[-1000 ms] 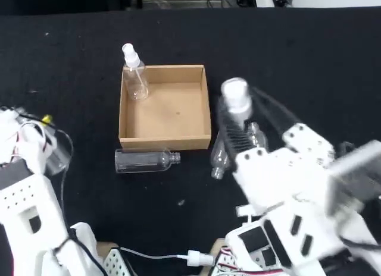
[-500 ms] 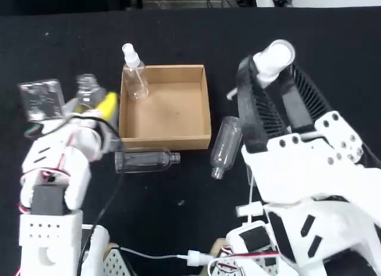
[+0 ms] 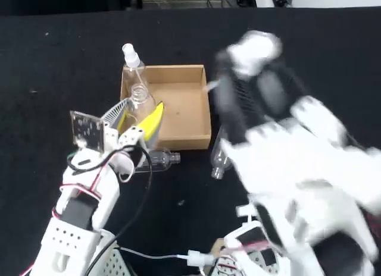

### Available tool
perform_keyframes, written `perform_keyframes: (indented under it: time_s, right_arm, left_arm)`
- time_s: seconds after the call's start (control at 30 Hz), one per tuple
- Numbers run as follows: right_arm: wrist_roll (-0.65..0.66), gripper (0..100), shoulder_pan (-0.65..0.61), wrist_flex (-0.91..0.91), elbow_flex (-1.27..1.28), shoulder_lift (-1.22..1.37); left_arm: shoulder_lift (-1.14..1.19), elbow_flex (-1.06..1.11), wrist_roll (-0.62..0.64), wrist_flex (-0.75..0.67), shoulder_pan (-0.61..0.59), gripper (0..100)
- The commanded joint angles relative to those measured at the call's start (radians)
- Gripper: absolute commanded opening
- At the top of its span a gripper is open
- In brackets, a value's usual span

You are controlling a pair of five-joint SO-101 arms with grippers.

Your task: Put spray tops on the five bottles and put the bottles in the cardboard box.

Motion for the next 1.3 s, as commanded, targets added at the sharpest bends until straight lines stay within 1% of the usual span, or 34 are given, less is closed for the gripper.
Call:
perform_keyframes:
  time_s: [0.0, 0.17, 0.3, 0.4, 0.47, 0.6, 0.67, 0.8, 0.93, 1.03, 1.27]
  right_arm:
    - [0.002, 1.9, -0.092, -0.068, -0.022, 0.088]
    - [0.002, 1.9, -0.161, -0.181, 0.021, 0.145]
    - [0.002, 1.9, -0.267, -0.222, 0.031, 0.162]
    - [0.003, 1.9, -0.307, -0.247, 0.050, 0.165]
    - [0.006, 1.9, -0.305, -0.285, 0.081, 0.179]
    - [0.103, 1.5, -0.290, -0.374, 0.180, 0.225]
    - [0.130, 1.5, -0.287, -0.437, 0.225, 0.239]
    - [0.138, 1.5, -0.235, -0.511, 0.271, 0.249]
    - [0.137, 1.5, -0.195, -0.494, 0.292, 0.248]
    - [0.137, 1.5, -0.199, -0.462, 0.298, 0.243]
    - [0.137, 1.5, -0.216, -0.460, 0.220, 0.243]
  left_arm:
    - [-0.127, 0.041, -0.011, -0.038, 0.027, 3]
    - [-0.272, 0.142, -0.012, -0.040, 0.031, 3]
    - [-0.396, 0.208, -0.012, -0.040, 0.031, 3]
    - [-0.396, 0.217, -0.012, -0.040, 0.031, 3]
    - [-0.388, 0.222, -0.012, -0.040, 0.031, 3]
    - [-0.388, 0.223, -0.012, -0.040, 0.031, 3]
    - [-0.388, 0.223, -0.012, -0.040, 0.031, 3]
    - [-0.388, 0.225, -0.012, -0.040, 0.031, 3]
    - [-0.388, 0.225, -0.012, -0.040, 0.031, 3]
    - [-0.388, 0.225, -0.012, -0.040, 0.031, 3]
    - [-0.388, 0.225, -0.012, -0.040, 0.031, 3]
